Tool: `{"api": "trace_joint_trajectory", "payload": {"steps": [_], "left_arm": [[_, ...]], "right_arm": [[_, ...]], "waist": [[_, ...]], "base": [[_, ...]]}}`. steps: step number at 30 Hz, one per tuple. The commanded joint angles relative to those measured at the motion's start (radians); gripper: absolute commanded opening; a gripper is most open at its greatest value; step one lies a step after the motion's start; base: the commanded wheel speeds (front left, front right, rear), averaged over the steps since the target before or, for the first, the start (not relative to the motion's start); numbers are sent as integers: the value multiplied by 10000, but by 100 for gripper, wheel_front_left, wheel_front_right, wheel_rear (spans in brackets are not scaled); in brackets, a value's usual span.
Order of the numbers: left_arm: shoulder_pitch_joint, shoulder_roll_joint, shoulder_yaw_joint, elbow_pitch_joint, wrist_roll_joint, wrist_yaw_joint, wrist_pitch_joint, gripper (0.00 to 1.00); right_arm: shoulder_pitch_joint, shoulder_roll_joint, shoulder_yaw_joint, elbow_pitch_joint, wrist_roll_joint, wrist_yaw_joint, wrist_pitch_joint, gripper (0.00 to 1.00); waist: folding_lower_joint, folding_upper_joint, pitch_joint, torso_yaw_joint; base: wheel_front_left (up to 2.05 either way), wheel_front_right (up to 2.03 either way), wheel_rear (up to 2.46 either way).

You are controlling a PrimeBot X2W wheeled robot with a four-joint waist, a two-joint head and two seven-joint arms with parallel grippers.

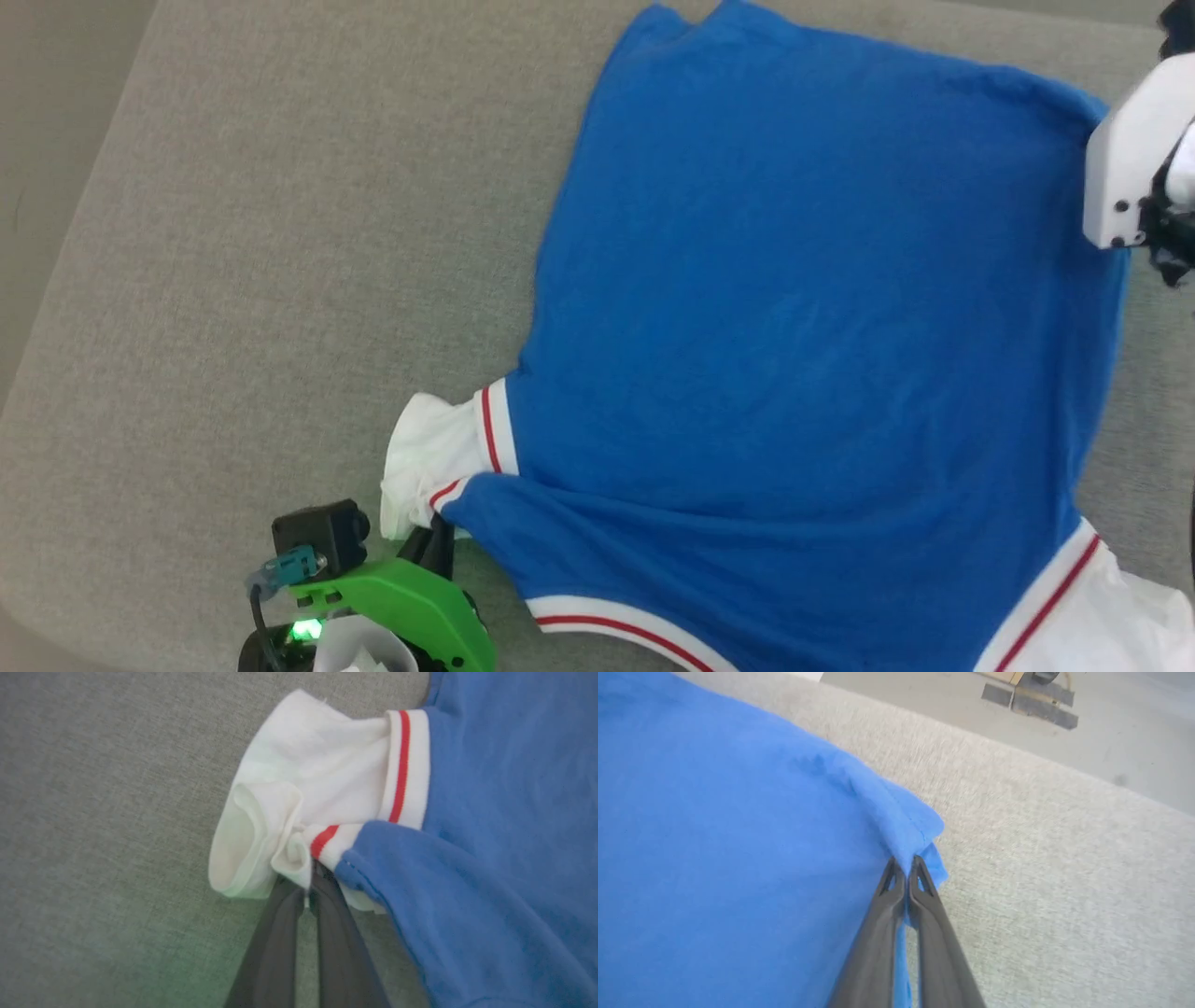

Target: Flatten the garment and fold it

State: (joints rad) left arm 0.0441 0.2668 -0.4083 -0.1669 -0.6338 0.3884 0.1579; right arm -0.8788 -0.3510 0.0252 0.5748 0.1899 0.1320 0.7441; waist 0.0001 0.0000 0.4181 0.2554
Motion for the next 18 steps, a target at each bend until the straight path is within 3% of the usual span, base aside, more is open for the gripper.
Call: {"api": "trace_joint_trajectory", "payload": {"steps": [1, 6, 10, 11, 15, 18], "left_arm": [[-89, 142, 33, 206, -10, -10, 83, 0], [-296, 266, -74, 332, 13, -100, 315, 0], [-300, 343, -26, 404, -43, -88, 403, 0], [-270, 371, -15, 430, -77, -84, 439, 0], [-183, 407, 78, 467, -155, -28, 439, 0], [-106, 438, 129, 485, -205, -5, 432, 0]], "right_arm": [[185, -227, 22, -354, 320, -13, -339, 0], [1570, -1008, -78, -2144, 1537, -13, -724, 0], [3560, -1380, -923, -3869, 2208, -13, -294, 0], [4810, -1377, -1493, -4667, 2443, -13, 129, 0], [7580, -807, -2554, -6171, 2709, -13, 1180, 0], [9250, -151, -2790, -6982, 2953, -13, 1968, 0]], "waist": [[-1, 0, -600, -541], [-1, 0, -1355, -1181], [-1, 0, -1886, -1779], [-1, 0, -2084, -2012], [-1, 0, -2434, -2416], [-1, 0, -2572, -2611]], "base": [[0, 0, 0], [0, 0, 0], [0, 0, 0], [0, 0, 0], [0, 0, 0], [0, 0, 0]]}}
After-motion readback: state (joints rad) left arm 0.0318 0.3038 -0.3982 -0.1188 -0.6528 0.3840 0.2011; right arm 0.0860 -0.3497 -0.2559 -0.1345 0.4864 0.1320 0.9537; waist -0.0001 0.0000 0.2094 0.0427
